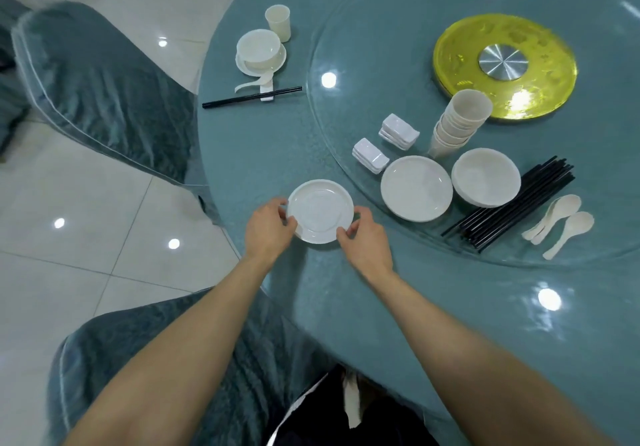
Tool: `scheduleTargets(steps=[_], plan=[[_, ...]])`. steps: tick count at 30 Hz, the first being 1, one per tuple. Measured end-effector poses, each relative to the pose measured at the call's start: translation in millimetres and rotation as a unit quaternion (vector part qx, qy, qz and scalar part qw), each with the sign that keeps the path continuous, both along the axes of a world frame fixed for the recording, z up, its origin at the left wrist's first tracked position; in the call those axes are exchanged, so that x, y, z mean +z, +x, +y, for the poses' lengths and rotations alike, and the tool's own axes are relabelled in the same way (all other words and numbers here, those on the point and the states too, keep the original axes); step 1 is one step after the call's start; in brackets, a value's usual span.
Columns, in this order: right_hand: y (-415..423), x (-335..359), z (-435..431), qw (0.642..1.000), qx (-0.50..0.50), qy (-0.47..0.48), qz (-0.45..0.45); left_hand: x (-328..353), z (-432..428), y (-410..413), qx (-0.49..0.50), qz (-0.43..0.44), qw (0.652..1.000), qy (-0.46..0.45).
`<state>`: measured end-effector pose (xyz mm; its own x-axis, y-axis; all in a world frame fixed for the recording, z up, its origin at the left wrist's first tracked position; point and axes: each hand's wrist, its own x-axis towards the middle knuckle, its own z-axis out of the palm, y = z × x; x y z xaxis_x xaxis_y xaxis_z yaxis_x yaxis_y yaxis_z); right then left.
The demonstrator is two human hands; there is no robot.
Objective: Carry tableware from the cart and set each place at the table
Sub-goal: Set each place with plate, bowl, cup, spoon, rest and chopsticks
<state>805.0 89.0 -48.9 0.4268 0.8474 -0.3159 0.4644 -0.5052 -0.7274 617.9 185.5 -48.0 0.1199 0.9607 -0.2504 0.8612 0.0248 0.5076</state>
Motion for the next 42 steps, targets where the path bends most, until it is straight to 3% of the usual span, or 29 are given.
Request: scheduleTargets(steps=[8,16,30,36,42], plan=[[-4.8,-11.7,1.2,0.996,0.029,-0.081,-0.018,-18.6,1.3,-12.5,-0.035,0.029,0.999,-0.022],[17.9,10.7,-10.9,1.000,0.010,-0.014,-0.015,2.0,11.9,9.1,-0.035,0.002,0.999,0.037],[147.1,56.2,-55.8,0.981,-0.159,0.079,-0.081,46.6,-0.8,194.6,-0.191,-0.090,0.975,0.071],[201.8,58.1,-64.8,0.948,-0.281,0.074,-0.127,47.8,-11.8,250.6,-0.197,-0.090,0.974,0.062],[240.5,42.9,-52.3,0.958,-0.261,0.017,-0.120,42.4,-12.2,284.3,-0.166,-0.076,0.982,0.050]])
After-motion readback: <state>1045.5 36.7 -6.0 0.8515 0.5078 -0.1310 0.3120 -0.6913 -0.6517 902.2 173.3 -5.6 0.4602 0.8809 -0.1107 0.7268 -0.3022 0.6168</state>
